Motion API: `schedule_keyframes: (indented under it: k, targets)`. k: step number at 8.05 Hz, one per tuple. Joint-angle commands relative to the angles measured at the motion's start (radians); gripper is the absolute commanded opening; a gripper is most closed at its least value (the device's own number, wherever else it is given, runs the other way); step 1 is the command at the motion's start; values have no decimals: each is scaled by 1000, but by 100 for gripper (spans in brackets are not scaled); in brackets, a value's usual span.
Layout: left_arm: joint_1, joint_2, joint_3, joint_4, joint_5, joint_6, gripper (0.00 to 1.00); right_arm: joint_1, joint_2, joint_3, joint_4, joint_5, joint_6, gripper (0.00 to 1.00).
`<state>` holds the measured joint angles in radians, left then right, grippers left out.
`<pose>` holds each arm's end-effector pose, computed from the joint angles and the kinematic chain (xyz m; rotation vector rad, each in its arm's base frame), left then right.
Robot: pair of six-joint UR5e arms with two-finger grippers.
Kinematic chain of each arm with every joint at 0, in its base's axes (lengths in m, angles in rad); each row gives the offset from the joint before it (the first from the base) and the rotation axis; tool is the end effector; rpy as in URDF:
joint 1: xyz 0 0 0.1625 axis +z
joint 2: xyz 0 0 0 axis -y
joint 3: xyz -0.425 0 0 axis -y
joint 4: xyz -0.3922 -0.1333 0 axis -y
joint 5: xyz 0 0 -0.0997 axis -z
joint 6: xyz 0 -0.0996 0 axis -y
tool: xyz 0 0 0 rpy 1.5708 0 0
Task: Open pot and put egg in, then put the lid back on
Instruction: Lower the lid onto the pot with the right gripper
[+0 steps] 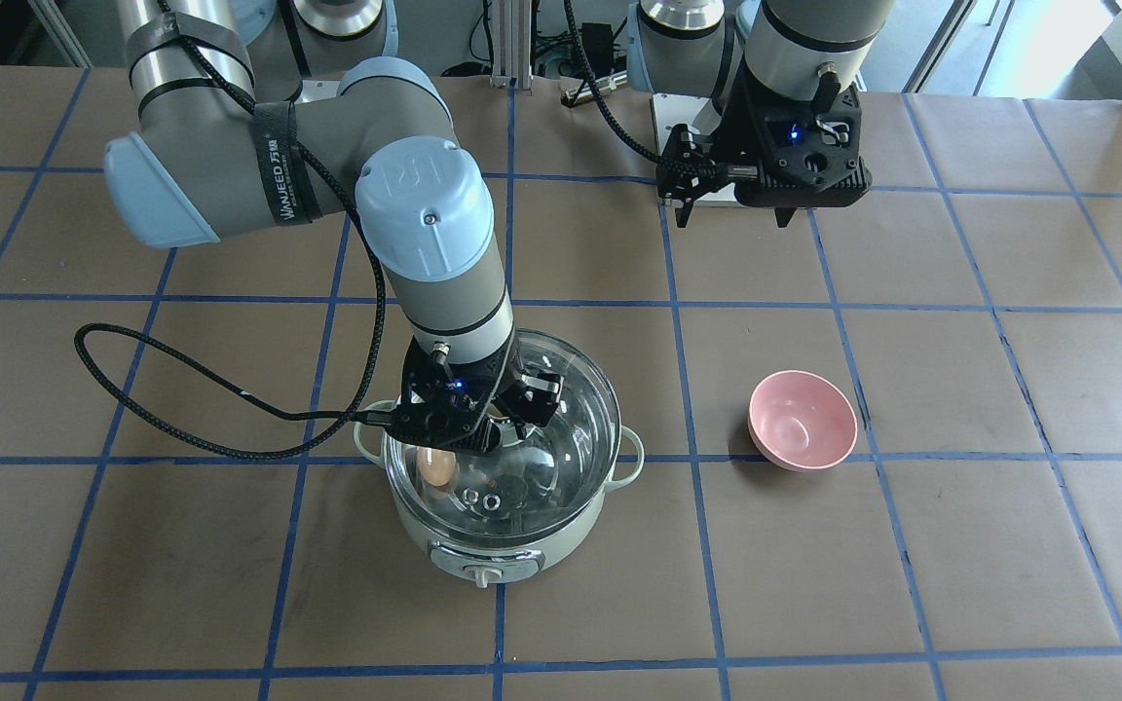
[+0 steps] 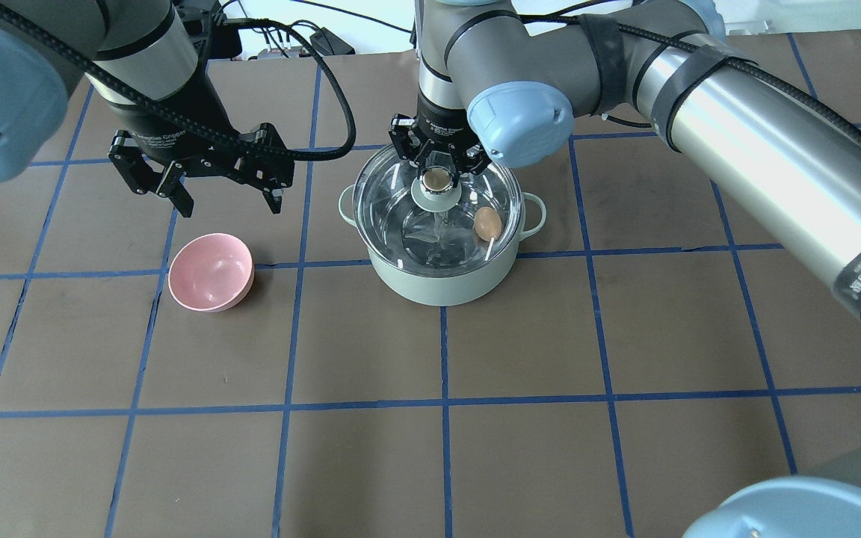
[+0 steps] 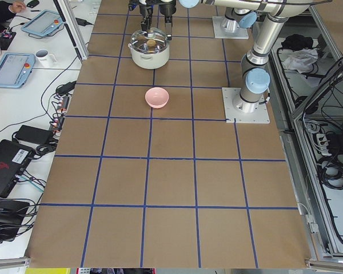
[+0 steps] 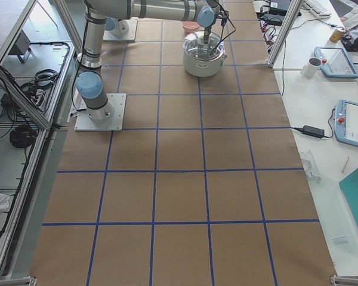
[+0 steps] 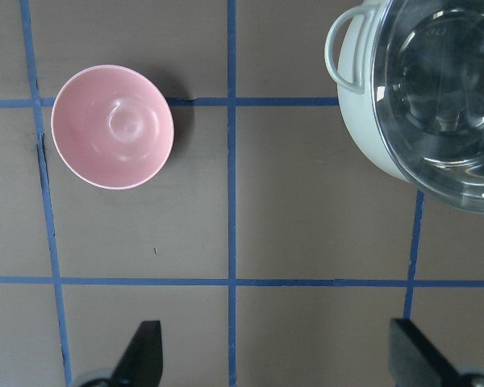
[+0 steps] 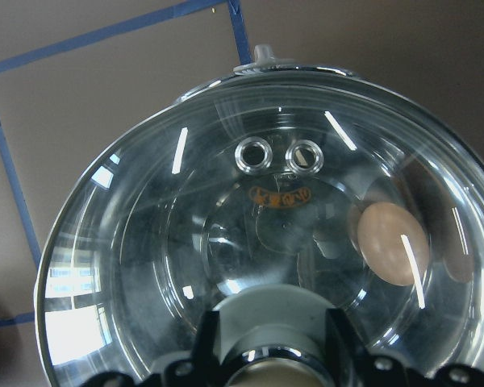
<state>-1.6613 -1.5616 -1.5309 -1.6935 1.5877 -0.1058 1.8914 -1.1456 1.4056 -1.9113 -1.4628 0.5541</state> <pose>-0.1745 -0.4661 0.5001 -0.0229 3.1155 0.1116 0.3452 -0.5826 0.3581 0.3440 2.9897 -0.0409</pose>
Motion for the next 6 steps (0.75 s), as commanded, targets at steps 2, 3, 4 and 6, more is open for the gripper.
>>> schedule_keyframes:
  k: [2,3,4,6]
  targets:
    - [0,0,0,0,0,0,100,0,-2,3,1,-11,-26,38]
    - [2,0,0,2,0,0,100,0,-3,3,0,-16,-31,38]
    - [2,0,0,2,0,0,100,0,-5,6,0,-14,-42,38]
    - [0,0,0,3,0,0,100,0,-5,10,-2,-7,-42,40]
